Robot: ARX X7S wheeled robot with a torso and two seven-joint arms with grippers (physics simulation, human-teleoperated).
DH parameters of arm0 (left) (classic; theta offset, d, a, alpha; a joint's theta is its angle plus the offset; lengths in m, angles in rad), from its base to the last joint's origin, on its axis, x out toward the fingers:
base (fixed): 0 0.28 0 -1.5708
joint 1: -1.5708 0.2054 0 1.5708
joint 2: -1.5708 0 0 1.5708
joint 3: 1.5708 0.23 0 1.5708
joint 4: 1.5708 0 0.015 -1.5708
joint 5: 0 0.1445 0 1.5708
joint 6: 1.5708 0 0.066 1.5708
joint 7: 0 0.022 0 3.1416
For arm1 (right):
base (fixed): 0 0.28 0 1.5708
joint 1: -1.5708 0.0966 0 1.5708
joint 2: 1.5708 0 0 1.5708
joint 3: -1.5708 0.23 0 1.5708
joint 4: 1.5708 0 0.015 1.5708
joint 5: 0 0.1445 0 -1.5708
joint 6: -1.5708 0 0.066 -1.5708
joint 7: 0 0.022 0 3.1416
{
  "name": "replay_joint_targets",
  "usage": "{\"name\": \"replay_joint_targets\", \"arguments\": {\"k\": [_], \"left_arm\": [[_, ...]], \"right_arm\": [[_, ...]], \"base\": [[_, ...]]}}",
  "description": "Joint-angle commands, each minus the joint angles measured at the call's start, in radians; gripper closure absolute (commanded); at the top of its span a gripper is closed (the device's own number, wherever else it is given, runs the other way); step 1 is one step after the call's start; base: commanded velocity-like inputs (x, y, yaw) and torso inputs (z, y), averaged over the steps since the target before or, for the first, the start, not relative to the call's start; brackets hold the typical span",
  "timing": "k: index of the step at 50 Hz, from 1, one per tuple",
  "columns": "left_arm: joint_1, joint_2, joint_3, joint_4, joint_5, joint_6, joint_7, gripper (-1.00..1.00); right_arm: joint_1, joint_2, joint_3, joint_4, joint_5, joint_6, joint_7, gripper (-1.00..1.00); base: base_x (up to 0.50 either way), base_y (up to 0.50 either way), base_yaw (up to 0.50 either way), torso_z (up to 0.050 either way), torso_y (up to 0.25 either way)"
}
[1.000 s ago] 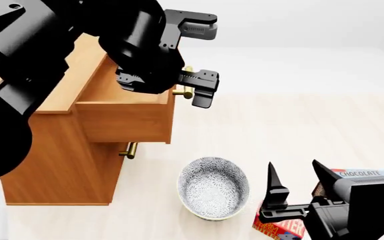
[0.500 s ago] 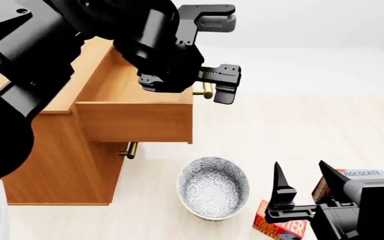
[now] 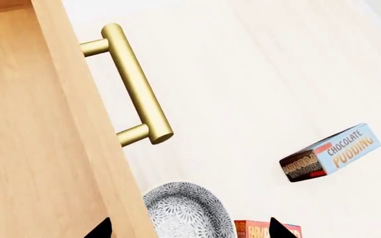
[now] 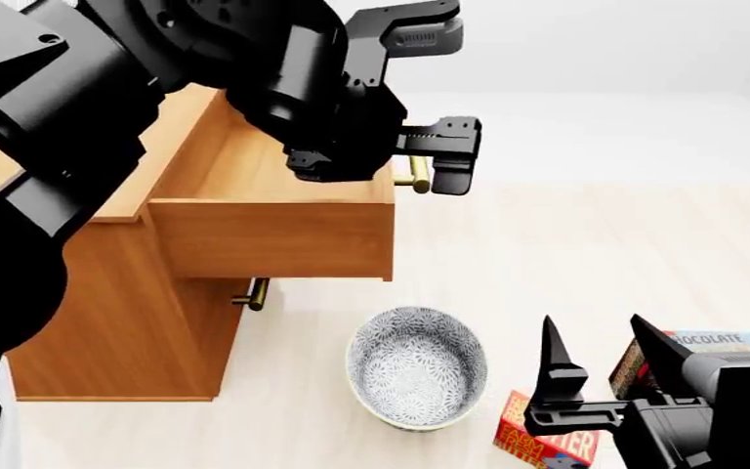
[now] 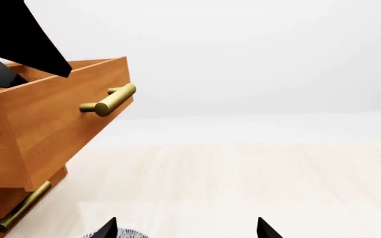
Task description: Put the butter at the back in the top drawer of the cabinet and close it.
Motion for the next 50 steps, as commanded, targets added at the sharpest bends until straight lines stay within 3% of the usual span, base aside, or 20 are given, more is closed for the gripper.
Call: {"name": "replay_joint_targets", "arguments": {"k": [1,11,29,37,50], "left_arm": [[0.05,0.018,-0.034,0.002,-0.054,0.019,0.023,-1.0],[0.039,0.018,-0.033,0.002,-0.061,0.019,0.024,-1.0],[-0.142,0.014,-0.021,-0.077,-0.044,-0.026,0.025,-1.0],[-0.147,-0.092,-0.062,0.111,-0.085,0.04,-0.098,-1.0],[-0.129,-0.394,-0.194,0.648,-0.143,0.257,-0.302,-1.0]], "right_arm": [[-0.006,0.003,0.007,0.001,0.005,-0.01,0.001,-1.0],[-0.01,0.007,0.008,0.0,0.009,-0.015,0.004,-1.0],[-0.005,0.013,-0.007,-0.001,0.012,-0.012,0.014,-1.0],[-0.003,0.015,-0.013,0.003,0.01,-0.015,0.016,-1.0],[0.011,0.015,-0.033,0.016,0.001,-0.02,0.017,-1.0]], "base": [[0.01,0.0,0.0,0.0,0.0],[0.0,0.0,0.0,0.0,0.0],[0.0,0.0,0.0,0.0,0.0],[0.0,0.0,0.0,0.0,0.0],[0.0,0.0,0.0,0.0,0.0]]}}
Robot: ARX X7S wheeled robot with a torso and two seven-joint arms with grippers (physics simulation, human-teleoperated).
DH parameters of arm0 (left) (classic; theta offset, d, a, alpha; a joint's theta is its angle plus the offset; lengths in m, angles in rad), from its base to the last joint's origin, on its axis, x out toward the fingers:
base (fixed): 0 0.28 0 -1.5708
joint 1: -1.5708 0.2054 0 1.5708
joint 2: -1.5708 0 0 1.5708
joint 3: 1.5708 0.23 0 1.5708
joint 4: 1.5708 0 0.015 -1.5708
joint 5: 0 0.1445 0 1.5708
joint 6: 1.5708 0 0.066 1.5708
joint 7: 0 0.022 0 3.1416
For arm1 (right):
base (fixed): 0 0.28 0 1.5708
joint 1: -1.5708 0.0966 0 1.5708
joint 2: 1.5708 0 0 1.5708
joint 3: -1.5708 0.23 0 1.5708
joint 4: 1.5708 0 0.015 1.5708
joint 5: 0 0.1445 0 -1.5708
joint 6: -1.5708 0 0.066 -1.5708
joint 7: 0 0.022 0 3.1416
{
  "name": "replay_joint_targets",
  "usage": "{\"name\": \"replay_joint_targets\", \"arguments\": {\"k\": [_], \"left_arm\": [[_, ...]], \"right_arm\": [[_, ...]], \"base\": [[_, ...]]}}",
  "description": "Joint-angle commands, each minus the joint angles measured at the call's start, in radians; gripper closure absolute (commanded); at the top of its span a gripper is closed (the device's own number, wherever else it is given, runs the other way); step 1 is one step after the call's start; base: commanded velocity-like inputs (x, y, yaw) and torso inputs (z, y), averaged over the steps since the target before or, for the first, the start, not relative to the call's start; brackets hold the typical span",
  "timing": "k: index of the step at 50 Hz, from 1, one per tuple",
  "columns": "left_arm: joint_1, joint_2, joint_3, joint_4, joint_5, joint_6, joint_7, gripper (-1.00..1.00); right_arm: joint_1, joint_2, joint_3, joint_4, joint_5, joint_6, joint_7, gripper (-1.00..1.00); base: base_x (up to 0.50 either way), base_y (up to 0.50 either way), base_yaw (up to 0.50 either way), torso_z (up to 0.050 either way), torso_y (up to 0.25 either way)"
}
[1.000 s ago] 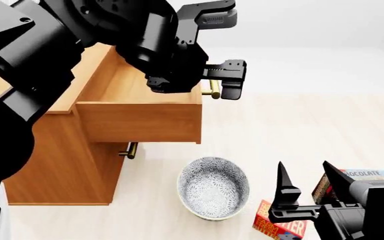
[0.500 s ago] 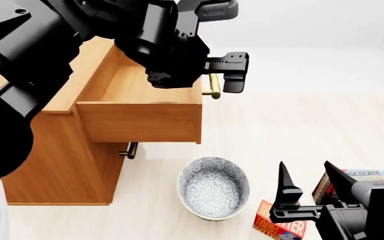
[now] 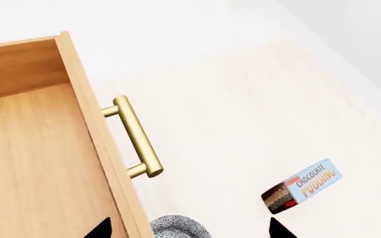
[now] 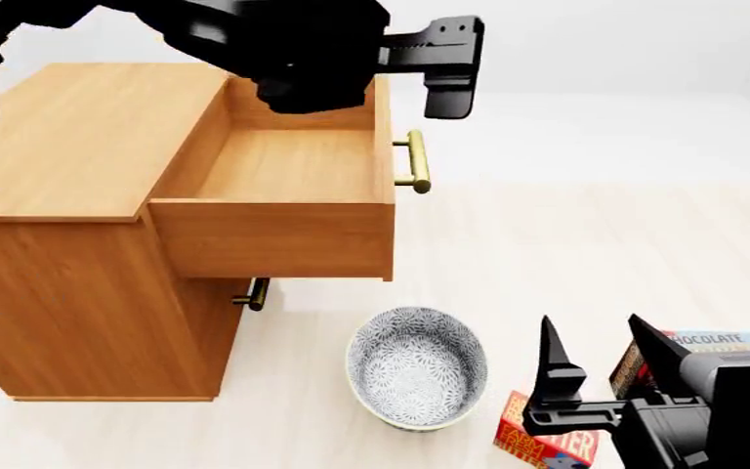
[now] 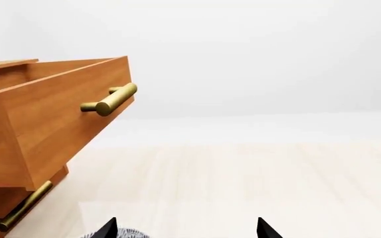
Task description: Put the butter at the back in the top drawer of the cabinet and close it.
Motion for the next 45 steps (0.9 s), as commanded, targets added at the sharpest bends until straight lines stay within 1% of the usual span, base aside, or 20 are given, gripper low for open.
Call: {"name": "replay_joint_targets", "arguments": {"k": [1,13,19,25,31,35,41,45], "left_arm": [[0.01,-0.223,-0.1,0.389,-0.043,0.158,-0.143,-1.0],[0.081,-0.485,-0.228,0.919,-0.034,0.358,-0.258,-1.0],[0.122,-0.586,-0.27,1.095,-0.017,0.428,-0.283,-1.0],[0.197,-0.676,-0.296,1.266,0.05,0.498,-0.282,-1.0],[0.274,-0.764,-0.323,1.418,0.131,0.572,-0.27,-1.0],[0.332,-0.817,-0.328,1.494,0.197,0.609,-0.254,-1.0],[0.427,-0.916,-0.337,1.564,0.292,0.667,-0.166,-1.0],[0.487,-0.959,-0.331,1.593,0.364,0.701,-0.126,-1.0]], "right_arm": [[0.012,0.0,-0.018,0.009,-0.008,-0.002,0.003,-1.0],[0.017,0.003,-0.028,-0.001,-0.006,0.003,0.018,-1.0],[0.012,0.005,-0.022,-0.011,0.002,0.002,0.025,-1.0],[0.008,0.01,-0.02,-0.023,0.007,0.005,0.034,-1.0],[0.02,0.04,-0.003,-0.028,0.036,0.039,0.052,-1.0],[0.053,0.095,0.04,-0.039,0.126,0.1,0.074,-1.0],[0.133,0.22,0.102,-0.029,0.369,0.213,0.107,-1.0],[0.195,0.298,0.117,0.011,0.521,0.262,0.133,-1.0]], "base": [[0.0,0.0,0.0,0.0,0.0],[0.0,0.0,0.0,0.0,0.0],[0.0,0.0,0.0,0.0,0.0],[0.0,0.0,0.0,0.0,0.0],[0.0,0.0,0.0,0.0,0.0],[0.0,0.0,0.0,0.0,0.0],[0.0,0.0,0.0,0.0,0.0],[0.0,0.0,0.0,0.0,0.0]]}}
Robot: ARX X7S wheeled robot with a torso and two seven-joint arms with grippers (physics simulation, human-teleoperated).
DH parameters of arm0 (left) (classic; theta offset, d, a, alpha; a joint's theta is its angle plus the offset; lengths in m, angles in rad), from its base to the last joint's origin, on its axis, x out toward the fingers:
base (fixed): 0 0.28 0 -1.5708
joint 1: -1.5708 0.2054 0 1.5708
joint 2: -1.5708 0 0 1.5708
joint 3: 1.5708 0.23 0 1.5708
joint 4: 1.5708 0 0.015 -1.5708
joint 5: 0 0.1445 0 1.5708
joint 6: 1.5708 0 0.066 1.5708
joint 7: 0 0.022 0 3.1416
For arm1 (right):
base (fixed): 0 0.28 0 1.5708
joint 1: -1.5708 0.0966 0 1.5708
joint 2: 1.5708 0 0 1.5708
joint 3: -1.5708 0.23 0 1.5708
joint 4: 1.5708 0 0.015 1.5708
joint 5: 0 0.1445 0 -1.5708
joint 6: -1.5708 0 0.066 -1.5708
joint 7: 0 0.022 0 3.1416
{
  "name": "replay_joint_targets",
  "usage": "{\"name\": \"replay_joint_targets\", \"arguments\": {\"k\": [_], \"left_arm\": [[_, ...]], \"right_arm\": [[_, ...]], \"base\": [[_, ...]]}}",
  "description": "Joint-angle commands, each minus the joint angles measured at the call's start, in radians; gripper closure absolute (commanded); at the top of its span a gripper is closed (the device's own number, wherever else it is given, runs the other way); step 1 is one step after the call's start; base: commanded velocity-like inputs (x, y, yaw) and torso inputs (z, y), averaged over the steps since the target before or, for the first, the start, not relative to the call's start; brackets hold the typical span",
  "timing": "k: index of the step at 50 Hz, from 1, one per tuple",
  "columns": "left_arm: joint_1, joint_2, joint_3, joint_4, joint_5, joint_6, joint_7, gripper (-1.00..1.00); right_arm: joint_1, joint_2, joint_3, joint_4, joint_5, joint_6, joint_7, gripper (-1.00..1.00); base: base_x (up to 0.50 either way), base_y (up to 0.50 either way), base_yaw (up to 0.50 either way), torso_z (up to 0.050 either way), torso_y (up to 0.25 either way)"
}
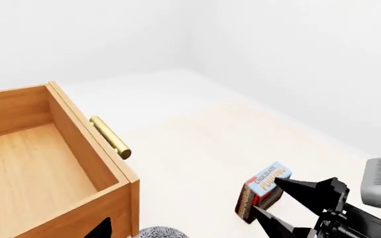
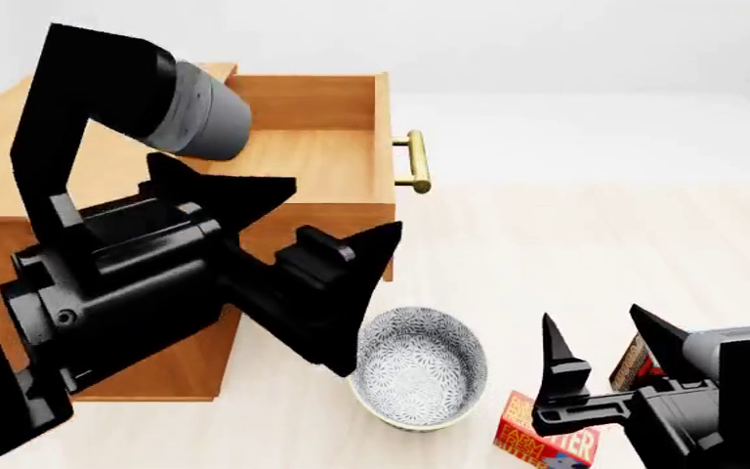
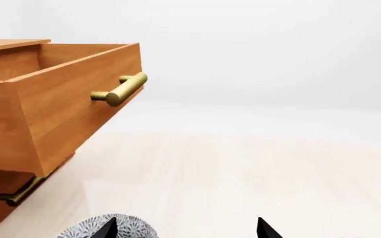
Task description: Put the butter at the back in the top drawer of the cabinet and close it.
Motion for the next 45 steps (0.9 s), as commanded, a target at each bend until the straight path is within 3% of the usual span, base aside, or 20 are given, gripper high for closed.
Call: {"name": "replay_joint_targets", "arguments": {"k": [1,7,11,20,26,35,45], "left_arm": [[0.161,-0.157,-0.013,0.166,0.173,0.112,0.095,-1.0],[0.236,-0.228,-0.006,0.203,0.24,0.162,0.184,-1.0],[0.274,-0.283,-0.006,0.229,0.265,0.2,0.246,-1.0],[0.311,-0.377,-0.005,0.289,0.291,0.242,0.296,-1.0],[0.323,-0.401,-0.004,0.294,0.295,0.256,0.314,-1.0],[0.338,-0.414,-0.001,0.293,0.293,0.27,0.336,-1.0],[0.344,-0.416,-0.002,0.282,0.286,0.268,0.347,-1.0]], "right_arm": [[0.126,0.176,0.058,0.045,0.321,0.141,0.061,-1.0],[0.248,0.279,-0.004,0.139,0.464,0.221,0.093,-1.0],[0.378,0.345,-0.117,0.235,0.539,0.31,0.063,-1.0],[0.716,0.38,-0.369,0.428,0.563,0.539,-0.052,-1.0],[0.958,0.347,-0.567,0.54,0.481,0.702,-0.212,-1.0],[1.377,0.371,-1.077,0.634,0.384,0.712,-0.498,-1.0],[1.6,0.34,-1.385,0.666,0.209,0.699,-0.797,-1.0]], "base": [[0.0,0.0,0.0,0.0,0.0],[0.0,0.0,0.0,0.0,0.0],[0.0,0.0,0.0,0.0,0.0],[0.0,0.0,0.0,0.0,0.0],[0.0,0.0,0.0,0.0,0.0],[0.0,0.0,0.0,0.0,0.0],[0.0,0.0,0.0,0.0,0.0]]}}
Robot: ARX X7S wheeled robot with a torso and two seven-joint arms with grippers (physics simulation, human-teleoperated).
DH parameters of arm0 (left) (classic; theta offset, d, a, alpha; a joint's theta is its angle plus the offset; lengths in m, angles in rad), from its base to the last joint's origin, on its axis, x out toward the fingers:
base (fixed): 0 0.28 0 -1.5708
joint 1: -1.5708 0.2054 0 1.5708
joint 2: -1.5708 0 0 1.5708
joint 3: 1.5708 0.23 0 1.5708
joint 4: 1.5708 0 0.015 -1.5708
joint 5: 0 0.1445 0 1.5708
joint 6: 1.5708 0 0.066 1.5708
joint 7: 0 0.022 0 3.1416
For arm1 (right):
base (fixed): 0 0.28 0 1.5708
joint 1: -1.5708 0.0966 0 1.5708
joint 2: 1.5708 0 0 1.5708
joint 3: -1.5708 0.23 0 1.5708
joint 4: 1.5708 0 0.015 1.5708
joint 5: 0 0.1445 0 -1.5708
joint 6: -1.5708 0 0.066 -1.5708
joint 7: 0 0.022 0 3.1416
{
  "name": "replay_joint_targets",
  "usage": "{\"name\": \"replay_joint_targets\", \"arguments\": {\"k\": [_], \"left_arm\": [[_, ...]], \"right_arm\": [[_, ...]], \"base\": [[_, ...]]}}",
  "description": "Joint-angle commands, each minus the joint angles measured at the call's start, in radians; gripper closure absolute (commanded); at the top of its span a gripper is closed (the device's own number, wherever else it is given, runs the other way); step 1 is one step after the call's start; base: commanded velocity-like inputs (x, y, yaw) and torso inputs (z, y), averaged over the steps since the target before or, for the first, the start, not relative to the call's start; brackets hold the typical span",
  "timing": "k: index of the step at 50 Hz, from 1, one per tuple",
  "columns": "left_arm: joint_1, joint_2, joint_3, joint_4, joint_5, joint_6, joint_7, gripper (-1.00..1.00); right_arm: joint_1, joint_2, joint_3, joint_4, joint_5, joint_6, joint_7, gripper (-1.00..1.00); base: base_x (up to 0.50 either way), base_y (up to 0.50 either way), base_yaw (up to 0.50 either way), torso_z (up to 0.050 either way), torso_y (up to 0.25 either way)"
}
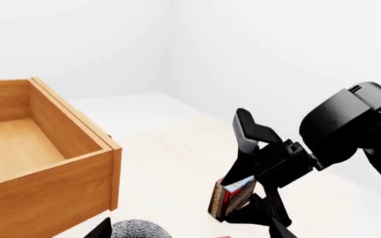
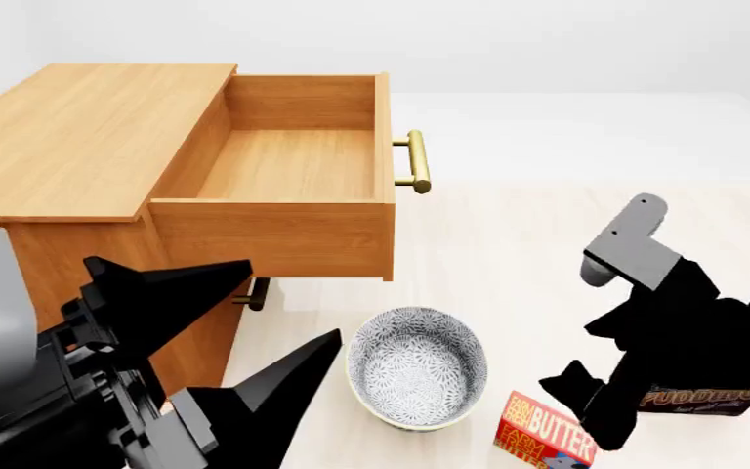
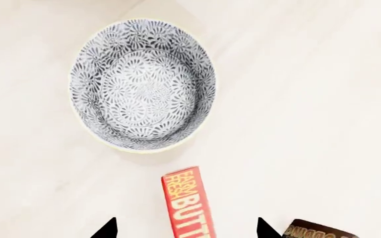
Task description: Put the butter at the back in the top drawer of the cabinet and close it.
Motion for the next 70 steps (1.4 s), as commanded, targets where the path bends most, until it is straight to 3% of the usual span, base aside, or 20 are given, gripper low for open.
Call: {"name": "replay_joint_targets", "arguments": {"k": [1,7,20,70], "left_arm": [[0.014,-0.015,-0.001,-0.003,-0.001,0.008,0.024,-1.0],[0.016,-0.013,-0.002,-0.007,-0.002,0.006,0.028,-1.0],[0.028,-0.008,0.001,-0.039,-0.022,0.001,0.07,-1.0],[0.09,-0.007,0.018,-0.062,0.023,0.032,0.099,-1.0]], "right_arm": [[0.312,-0.012,-0.404,0.054,-0.167,0.03,-0.311,-1.0],[0.362,-0.018,-0.54,0.025,-0.258,0.009,-0.412,-1.0],[0.373,-0.041,-0.685,0.037,-0.325,-0.03,-0.52,-1.0],[0.216,-0.202,-0.828,0.337,-0.474,-0.185,-0.519,-1.0]], "base": [[0.0,0.0,0.0,0.0,0.0],[0.0,0.0,0.0,0.0,0.0],[0.0,0.0,0.0,0.0,0.0],[0.0,0.0,0.0,0.0,0.0]]}}
